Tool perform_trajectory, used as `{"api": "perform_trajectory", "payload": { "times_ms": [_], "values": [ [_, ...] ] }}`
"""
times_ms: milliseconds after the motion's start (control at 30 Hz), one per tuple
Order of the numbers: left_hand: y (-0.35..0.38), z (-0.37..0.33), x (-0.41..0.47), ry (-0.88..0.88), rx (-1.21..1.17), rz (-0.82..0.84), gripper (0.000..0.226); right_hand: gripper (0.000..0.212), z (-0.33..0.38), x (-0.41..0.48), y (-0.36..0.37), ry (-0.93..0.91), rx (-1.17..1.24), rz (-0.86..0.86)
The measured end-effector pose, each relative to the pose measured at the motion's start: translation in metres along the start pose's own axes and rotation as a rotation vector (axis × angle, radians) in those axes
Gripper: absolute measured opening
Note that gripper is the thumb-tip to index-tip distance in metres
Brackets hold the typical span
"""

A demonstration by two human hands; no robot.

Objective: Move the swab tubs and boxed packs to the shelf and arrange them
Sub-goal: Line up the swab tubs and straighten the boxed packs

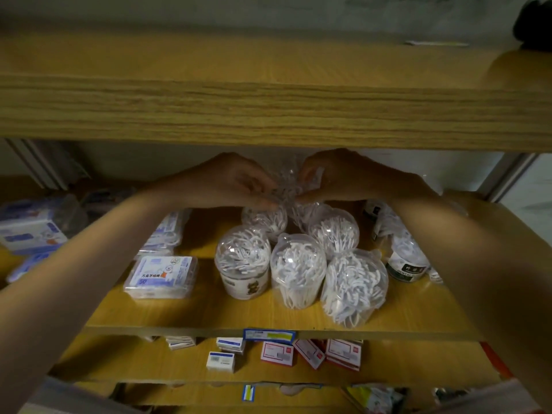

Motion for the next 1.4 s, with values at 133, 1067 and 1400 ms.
{"api": "perform_trajectory", "payload": {
  "times_ms": [133, 1067, 1400],
  "values": [
    [0.010, 0.011, -0.003, 0.020, 0.093, 0.025, 0.041, 0.046, -0.003, 0.005, 0.003, -0.057, -0.044, -0.024],
    [0.011, 0.007, 0.037, -0.020, 0.325, -0.392, 0.038, 0.041, -0.034, -0.016, -0.008, -0.050, -0.006, -0.146],
    [0.007, 0.005, 0.032, -0.030, 0.405, -0.408, 0.052, 0.046, -0.035, -0.023, -0.009, -0.023, -0.096, -0.079]
  ]
}}
Point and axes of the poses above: each hand's wrist, its own x-axis towards the middle knuckle, its own y-axis out of the palm, z = x × y, the point moved 6 cm from there along x, towards the middle knuckle, and after that the axes turned 8 degrees about x, right-handed, at the moved point
